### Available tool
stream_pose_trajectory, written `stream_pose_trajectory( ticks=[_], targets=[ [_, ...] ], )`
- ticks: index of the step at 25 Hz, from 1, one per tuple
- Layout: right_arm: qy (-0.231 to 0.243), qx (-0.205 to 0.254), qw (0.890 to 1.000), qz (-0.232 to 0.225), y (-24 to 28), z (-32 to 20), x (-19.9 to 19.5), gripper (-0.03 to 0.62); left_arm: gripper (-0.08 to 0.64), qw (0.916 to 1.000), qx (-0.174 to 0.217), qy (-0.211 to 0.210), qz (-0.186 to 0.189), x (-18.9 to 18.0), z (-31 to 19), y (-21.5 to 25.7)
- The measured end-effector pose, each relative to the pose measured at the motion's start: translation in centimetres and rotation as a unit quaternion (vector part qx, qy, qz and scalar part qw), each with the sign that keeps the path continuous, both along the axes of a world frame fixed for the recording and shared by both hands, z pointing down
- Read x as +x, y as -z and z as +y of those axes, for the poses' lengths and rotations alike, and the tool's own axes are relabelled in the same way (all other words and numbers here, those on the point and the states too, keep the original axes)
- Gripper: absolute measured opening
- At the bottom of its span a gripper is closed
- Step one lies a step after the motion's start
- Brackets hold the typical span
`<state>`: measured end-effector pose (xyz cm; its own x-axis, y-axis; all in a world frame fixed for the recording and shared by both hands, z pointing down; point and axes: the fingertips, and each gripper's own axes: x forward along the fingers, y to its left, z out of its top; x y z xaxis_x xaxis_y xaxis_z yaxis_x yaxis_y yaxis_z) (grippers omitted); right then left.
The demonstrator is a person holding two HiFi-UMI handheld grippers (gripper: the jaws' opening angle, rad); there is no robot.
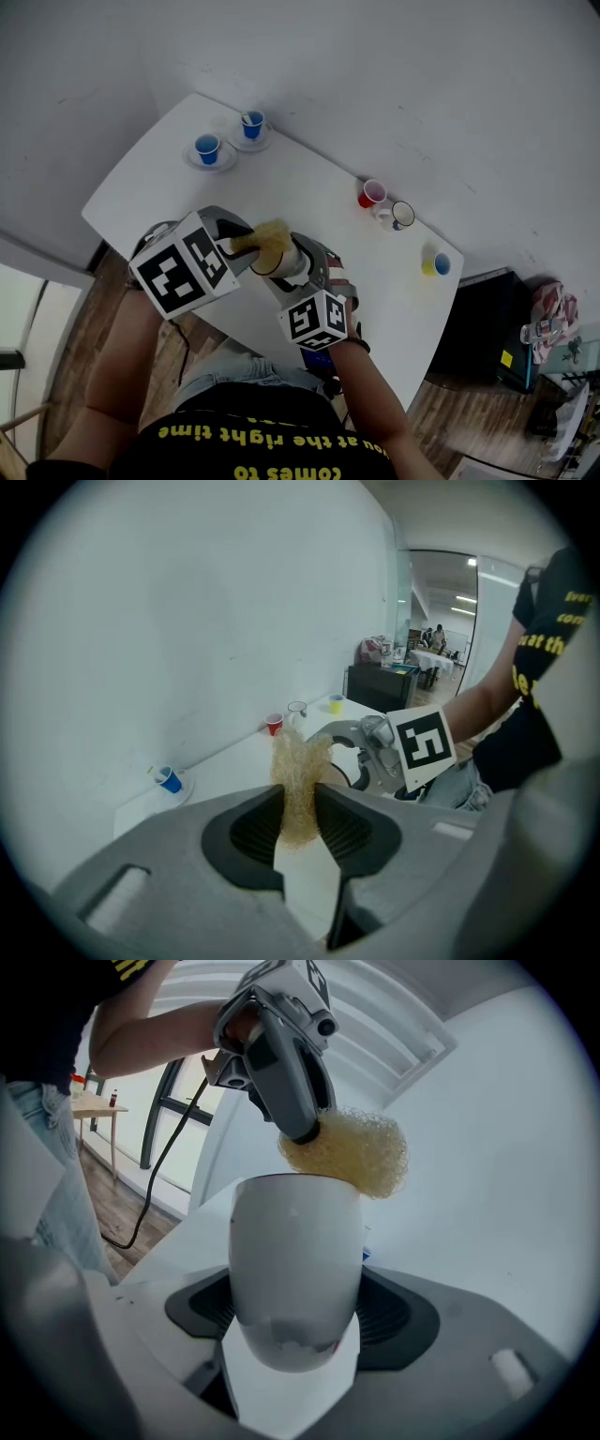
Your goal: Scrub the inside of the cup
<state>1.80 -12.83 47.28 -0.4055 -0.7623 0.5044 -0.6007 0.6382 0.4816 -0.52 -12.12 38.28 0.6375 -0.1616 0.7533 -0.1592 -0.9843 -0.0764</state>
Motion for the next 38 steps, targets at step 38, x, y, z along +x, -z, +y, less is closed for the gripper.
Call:
stream_pose_trajectory(
  ticks=[38],
  targets=[
    [-0.035,-0.002,0.995,-0.095,1.4,-0.5,3.0,0.382,0.1,0.9959,-0.046,0.067,-0.039,-4.6,0.7,-5.8]
  ],
)
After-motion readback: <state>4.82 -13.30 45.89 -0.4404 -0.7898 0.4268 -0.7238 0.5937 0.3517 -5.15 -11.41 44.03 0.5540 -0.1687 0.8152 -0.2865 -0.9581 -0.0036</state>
